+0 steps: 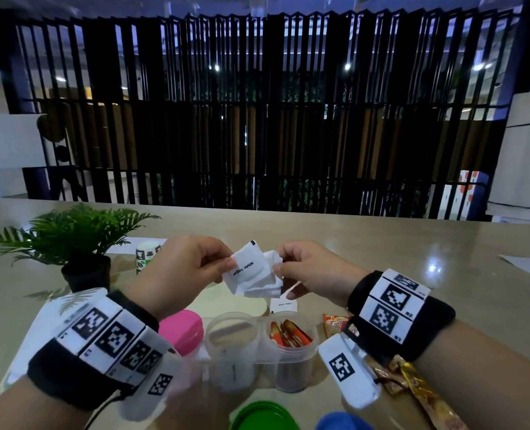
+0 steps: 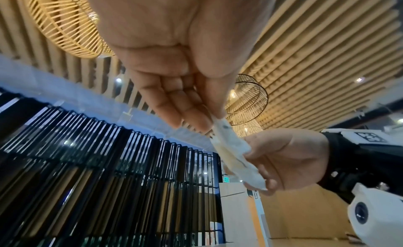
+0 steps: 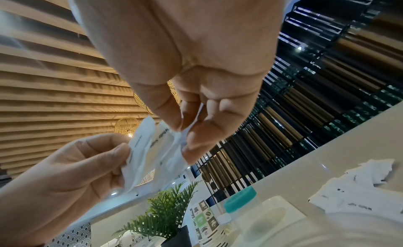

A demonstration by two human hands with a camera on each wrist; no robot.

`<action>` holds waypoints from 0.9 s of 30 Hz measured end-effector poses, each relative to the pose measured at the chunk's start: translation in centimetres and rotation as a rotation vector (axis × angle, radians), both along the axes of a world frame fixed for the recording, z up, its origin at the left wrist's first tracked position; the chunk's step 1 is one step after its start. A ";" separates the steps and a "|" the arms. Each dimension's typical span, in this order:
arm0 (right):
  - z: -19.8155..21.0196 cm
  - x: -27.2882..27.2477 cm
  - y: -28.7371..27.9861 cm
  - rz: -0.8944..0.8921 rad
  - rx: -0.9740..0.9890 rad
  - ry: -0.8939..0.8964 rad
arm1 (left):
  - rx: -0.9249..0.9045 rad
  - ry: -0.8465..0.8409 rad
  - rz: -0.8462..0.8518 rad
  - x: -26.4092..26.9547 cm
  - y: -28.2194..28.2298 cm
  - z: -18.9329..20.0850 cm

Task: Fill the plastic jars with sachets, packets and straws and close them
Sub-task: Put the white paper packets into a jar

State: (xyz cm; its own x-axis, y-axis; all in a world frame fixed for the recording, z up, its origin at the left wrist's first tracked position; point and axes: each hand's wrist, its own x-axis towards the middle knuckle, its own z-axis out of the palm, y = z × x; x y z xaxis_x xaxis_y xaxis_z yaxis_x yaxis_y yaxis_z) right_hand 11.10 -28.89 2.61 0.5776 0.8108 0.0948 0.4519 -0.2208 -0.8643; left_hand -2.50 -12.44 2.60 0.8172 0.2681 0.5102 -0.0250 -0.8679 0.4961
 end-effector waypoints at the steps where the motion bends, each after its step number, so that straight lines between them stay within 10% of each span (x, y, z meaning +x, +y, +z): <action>1: 0.2 -0.1 0.0 0.000 -0.030 -0.055 | 0.036 0.022 -0.016 -0.1 0.1 0.2; 8: 0.8 -0.8 0.5 0.054 -0.132 -0.302 | 0.373 0.068 0.008 0.2 -0.2 0.4; 17: -0.3 -0.8 1.0 0.036 0.048 0.028 | -0.167 0.026 -0.064 1.4 -0.6 -1.8; 27: -0.5 -0.4 0.7 0.028 0.209 0.166 | -0.357 -0.120 -0.073 2.0 -0.6 -2.1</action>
State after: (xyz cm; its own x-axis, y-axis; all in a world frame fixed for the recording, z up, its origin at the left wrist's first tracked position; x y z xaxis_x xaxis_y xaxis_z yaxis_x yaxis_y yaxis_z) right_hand 10.67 -28.20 2.14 0.5766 0.7997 0.1675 0.3031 -0.0189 -0.9528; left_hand -0.45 -13.00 0.52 0.7806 0.3896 0.4888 -0.1567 -0.6350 0.7564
